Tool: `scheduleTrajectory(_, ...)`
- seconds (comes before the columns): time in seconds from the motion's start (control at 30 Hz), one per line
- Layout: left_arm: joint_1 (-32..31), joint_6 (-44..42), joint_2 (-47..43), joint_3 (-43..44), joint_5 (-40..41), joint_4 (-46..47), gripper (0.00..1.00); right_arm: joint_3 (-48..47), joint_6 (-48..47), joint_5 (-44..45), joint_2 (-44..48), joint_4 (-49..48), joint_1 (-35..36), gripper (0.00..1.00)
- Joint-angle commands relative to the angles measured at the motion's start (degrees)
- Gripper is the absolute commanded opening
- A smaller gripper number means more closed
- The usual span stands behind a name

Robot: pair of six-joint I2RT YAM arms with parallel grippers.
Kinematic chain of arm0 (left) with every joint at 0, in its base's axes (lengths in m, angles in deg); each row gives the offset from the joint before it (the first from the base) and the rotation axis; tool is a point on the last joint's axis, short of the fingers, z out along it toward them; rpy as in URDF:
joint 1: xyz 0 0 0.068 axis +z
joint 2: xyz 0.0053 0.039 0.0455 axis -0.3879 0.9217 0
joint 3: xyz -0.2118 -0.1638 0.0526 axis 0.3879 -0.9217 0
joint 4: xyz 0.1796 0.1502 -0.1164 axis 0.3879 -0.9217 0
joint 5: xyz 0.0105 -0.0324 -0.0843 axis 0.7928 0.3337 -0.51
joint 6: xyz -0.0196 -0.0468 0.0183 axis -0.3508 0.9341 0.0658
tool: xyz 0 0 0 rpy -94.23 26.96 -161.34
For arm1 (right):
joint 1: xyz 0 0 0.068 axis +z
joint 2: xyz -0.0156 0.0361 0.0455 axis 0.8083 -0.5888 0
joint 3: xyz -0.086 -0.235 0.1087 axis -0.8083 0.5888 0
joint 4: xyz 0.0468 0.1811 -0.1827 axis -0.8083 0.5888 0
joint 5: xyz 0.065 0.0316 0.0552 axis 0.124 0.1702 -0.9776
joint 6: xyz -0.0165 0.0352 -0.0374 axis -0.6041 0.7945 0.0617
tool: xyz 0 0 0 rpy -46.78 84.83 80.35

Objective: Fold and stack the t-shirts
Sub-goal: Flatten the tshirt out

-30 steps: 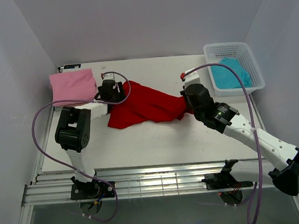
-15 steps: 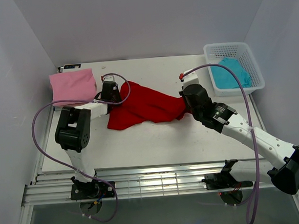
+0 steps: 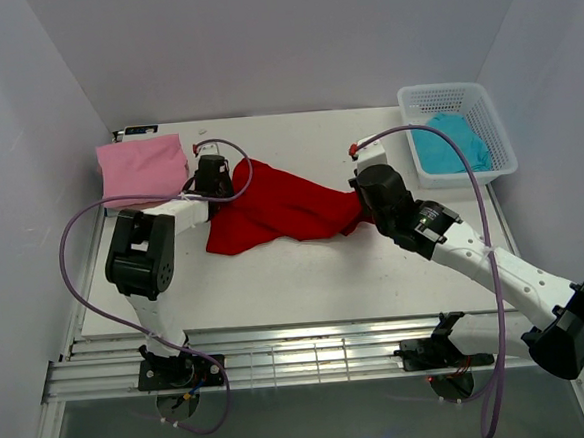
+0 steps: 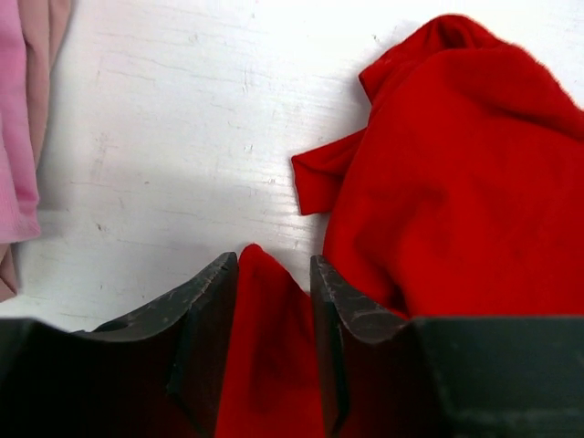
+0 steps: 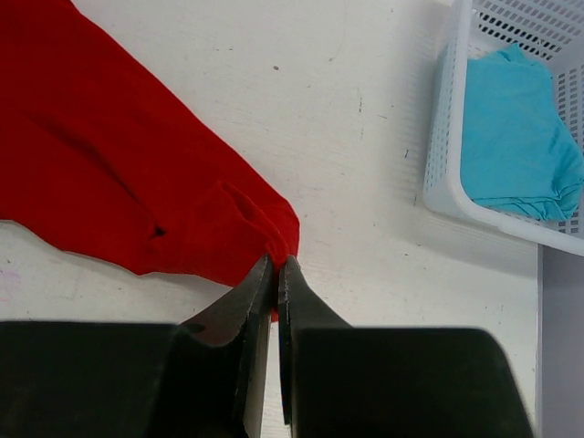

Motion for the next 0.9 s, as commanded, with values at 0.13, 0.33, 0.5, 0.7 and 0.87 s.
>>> scheduleTrajectory(0.13,0.4,0.0,-3.0,2.3,2.2,-0.9,0.48,0.0,-0.2,-0.6,-0.6,-2.3,-0.2,0.08)
scheduleTrajectory(0.33,0.4,0.2,-2.3,1.9,2.2,-1.0,0.40,-0.2,-0.2,-0.6,-1.0,-2.4,-0.2,0.08)
scheduleTrajectory(0.5,0.4,0.4,-2.8,0.9,2.5,-0.3,0.29,-0.1,0.0,-0.3,-1.2,-2.4,-0.2,0.08)
scheduleTrajectory(0.7,0.4,0.7,-4.1,0.9,3.0,-0.3,0.00,0.1,0.3,-0.1,-1.2,-2.4,-0.2,0.08)
scheduleTrajectory(0.87,0.1,3.9,-10.4,-3.1,5.1,-0.1,0.00,-0.2,1.1,2.1,-1.1,-2.4,-0.3,0.08)
